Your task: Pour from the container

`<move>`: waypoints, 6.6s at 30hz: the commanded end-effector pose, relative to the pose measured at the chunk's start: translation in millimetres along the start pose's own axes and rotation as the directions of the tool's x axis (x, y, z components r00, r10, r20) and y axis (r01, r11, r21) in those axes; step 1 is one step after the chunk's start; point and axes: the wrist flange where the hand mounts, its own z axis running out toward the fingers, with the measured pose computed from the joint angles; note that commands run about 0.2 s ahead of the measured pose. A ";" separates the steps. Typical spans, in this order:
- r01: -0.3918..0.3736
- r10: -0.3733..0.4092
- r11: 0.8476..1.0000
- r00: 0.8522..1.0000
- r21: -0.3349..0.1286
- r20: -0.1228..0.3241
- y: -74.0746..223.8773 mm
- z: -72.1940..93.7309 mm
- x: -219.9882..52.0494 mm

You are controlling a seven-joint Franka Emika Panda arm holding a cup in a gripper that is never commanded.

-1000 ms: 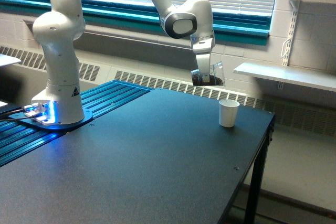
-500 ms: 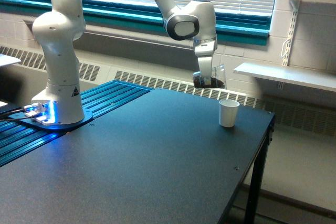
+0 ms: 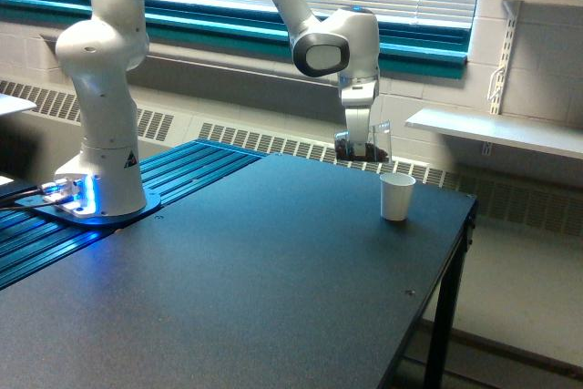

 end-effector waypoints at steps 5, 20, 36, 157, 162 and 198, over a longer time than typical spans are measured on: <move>0.035 -0.034 0.999 0.999 -0.016 0.029 -1.7 9.3 1.2; 0.043 -0.042 0.999 0.998 -0.034 0.040 -3.8 12.9 10.3; 0.041 -0.037 0.997 0.997 -0.060 0.062 -2.4 21.0 11.6; 0.119 -0.097 0.976 0.988 -0.185 0.121 -16.4 26.6 45.6; 0.120 -0.098 0.975 0.988 -0.188 0.121 -17.0 25.5 47.0; 0.169 -0.139 0.961 0.979 -0.221 0.147 -28.2 29.1 47.4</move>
